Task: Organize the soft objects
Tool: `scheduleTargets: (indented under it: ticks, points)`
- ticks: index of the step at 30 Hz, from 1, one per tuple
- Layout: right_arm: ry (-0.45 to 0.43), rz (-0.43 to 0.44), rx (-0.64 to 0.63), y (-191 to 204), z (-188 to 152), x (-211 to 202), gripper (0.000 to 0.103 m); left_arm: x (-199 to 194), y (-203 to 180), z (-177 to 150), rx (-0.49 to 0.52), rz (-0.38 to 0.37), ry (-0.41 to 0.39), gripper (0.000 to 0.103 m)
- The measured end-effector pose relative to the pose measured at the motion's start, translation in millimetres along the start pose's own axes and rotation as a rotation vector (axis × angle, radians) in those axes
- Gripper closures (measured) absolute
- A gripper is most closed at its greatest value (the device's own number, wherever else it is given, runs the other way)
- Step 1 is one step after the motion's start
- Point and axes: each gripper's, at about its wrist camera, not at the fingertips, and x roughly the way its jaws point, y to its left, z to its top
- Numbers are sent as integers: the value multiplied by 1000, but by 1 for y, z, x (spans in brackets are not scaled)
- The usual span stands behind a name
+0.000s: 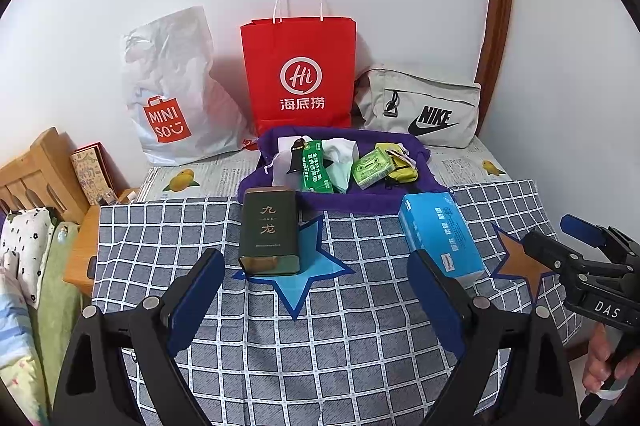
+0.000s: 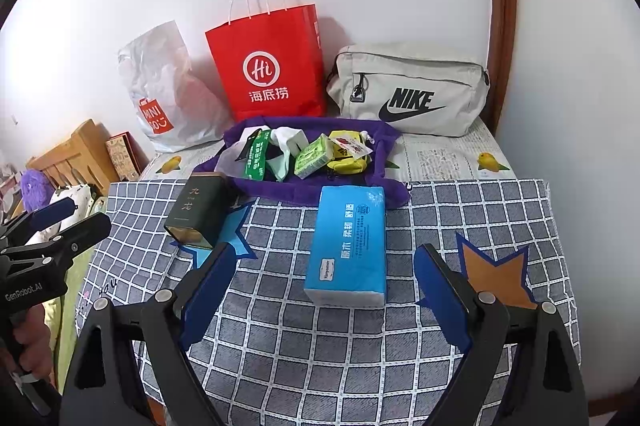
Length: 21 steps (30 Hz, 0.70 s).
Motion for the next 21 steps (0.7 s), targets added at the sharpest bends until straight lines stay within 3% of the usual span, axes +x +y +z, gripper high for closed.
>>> scheduleTargets:
  ticks: [21]
  points:
    - [4,0,-13,2,-2,-1,13,3,3,-1,-11,3,-3,10]
